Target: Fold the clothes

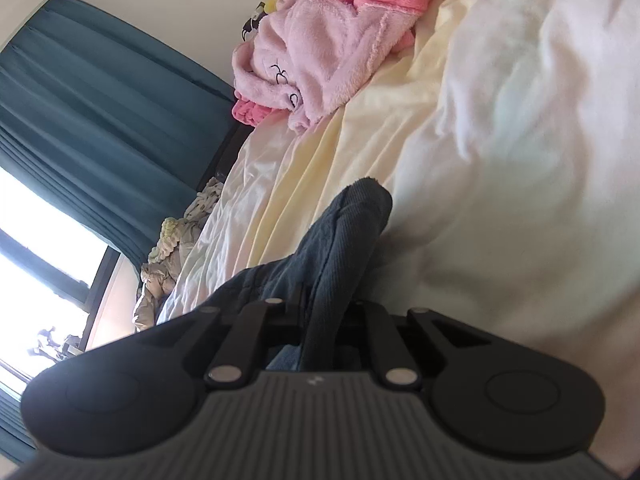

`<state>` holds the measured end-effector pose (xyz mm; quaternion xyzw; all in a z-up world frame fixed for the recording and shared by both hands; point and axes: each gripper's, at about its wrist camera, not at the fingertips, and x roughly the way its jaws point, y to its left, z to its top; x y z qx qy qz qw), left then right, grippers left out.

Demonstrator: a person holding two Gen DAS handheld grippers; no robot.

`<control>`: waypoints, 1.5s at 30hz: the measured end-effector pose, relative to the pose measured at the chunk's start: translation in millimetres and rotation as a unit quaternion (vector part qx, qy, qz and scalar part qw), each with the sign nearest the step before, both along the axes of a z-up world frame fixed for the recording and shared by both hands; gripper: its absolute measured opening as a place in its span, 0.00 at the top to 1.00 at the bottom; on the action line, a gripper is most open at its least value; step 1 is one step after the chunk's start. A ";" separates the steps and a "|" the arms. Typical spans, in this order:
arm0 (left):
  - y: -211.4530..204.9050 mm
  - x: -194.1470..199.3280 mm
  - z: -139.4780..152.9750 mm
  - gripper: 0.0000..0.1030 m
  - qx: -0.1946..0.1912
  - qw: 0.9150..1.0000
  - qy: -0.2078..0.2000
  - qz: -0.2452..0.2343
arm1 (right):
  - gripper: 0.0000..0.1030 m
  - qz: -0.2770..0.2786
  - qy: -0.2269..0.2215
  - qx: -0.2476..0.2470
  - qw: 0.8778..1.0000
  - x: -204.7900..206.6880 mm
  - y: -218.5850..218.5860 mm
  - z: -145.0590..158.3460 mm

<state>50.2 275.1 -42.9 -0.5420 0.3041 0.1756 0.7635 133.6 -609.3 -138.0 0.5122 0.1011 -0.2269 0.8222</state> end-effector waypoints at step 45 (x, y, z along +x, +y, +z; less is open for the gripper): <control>-100.1 -74.2 146.4 0.01 0.439 0.877 -0.091 -0.172 | 0.32 0.100 0.145 -0.358 0.917 -70.2 170.8 120.7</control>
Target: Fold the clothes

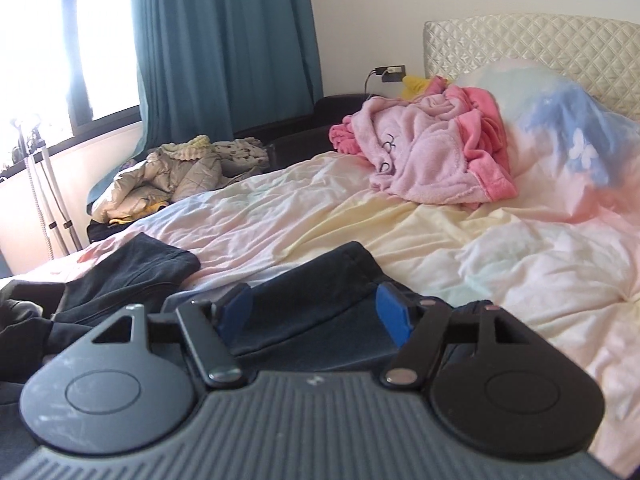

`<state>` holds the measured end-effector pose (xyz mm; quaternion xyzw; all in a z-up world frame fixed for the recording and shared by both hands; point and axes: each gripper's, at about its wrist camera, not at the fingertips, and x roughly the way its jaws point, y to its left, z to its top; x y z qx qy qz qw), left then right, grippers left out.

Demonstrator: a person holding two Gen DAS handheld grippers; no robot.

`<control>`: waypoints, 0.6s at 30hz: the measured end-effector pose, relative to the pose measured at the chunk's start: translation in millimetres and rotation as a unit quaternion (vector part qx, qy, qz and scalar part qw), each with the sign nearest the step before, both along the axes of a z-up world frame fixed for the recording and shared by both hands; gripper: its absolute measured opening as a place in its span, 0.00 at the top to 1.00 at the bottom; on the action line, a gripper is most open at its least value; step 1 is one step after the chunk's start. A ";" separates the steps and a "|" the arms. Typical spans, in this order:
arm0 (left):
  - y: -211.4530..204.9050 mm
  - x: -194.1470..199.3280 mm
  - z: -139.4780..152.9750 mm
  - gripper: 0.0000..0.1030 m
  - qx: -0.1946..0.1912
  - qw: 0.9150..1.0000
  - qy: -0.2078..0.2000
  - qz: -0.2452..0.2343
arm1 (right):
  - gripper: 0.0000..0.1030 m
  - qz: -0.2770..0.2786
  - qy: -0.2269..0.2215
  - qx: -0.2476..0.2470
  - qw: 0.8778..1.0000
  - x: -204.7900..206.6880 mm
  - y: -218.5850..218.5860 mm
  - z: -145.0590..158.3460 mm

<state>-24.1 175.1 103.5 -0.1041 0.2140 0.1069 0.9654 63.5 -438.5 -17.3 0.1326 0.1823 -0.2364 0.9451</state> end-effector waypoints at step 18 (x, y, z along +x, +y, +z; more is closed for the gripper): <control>-134.5 88.5 -26.6 0.00 0.071 0.991 0.025 -0.110 | 0.33 0.203 -0.063 0.042 0.976 27.8 89.0 -9.5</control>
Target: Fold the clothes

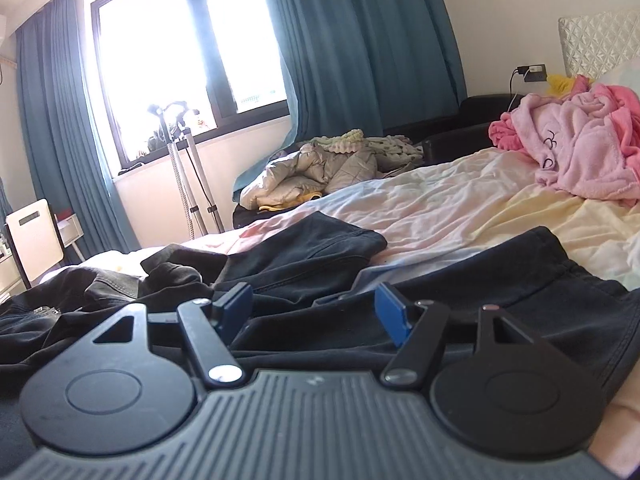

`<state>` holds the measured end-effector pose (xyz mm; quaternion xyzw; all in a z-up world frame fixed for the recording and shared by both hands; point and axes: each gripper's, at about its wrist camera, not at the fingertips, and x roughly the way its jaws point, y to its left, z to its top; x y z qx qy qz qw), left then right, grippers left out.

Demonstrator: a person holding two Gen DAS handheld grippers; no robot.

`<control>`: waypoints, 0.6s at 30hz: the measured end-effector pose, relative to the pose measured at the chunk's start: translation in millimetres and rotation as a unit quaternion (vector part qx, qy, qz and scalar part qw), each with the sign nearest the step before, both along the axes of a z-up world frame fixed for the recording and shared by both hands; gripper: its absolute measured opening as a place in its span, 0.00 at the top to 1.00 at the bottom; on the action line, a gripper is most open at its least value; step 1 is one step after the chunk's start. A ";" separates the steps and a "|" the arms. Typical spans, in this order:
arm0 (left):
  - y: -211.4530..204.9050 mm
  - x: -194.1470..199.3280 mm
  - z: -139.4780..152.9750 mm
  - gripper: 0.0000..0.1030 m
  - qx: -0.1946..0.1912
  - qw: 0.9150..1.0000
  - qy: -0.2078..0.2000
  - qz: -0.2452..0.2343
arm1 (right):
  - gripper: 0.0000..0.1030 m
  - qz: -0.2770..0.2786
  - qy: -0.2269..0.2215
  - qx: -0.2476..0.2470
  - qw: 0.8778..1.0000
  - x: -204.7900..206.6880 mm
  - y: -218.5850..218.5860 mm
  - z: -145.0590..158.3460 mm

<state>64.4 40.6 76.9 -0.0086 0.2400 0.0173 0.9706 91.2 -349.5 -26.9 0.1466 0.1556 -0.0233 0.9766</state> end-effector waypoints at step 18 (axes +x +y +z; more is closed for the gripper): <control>-6.3 88.1 -136.3 0.00 -0.186 0.974 0.117 -0.059 | 0.36 -0.026 0.051 0.123 0.991 141.1 -43.9 -48.0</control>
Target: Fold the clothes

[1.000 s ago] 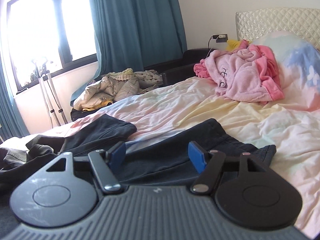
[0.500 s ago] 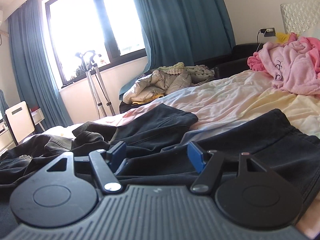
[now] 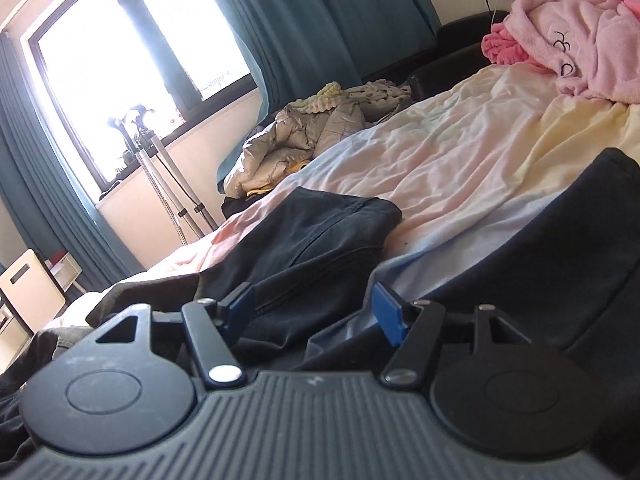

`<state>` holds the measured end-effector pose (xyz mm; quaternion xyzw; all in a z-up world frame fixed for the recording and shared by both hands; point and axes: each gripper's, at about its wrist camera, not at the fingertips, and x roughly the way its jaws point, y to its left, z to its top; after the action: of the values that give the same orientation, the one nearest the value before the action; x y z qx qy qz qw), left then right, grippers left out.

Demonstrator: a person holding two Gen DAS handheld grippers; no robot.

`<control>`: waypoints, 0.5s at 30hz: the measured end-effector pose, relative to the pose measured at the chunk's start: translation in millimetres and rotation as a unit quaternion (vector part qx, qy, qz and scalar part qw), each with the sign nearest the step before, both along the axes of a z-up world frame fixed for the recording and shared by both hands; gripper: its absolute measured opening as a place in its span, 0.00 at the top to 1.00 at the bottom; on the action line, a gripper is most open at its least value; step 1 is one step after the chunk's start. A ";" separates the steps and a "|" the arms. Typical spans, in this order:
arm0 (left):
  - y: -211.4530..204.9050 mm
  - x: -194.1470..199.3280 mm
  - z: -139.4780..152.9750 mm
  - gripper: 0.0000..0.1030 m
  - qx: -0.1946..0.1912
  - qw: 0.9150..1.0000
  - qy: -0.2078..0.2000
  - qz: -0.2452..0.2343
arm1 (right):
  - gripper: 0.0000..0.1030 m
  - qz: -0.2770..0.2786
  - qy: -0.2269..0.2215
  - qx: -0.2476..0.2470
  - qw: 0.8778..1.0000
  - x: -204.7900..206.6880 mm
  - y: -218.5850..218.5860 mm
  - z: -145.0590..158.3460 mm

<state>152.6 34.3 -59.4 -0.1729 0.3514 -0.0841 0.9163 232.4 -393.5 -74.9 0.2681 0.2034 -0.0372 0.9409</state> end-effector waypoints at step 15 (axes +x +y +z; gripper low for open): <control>26.2 26.5 -20.3 0.00 -0.123 0.992 -0.033 -0.007 | 0.92 -0.103 -0.002 -0.001 0.995 112.2 -22.2 42.4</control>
<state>179.1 60.5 -79.7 -0.2790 0.3089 -0.1388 0.8986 344.6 -415.7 -32.5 0.2865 0.1727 -0.1332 0.9329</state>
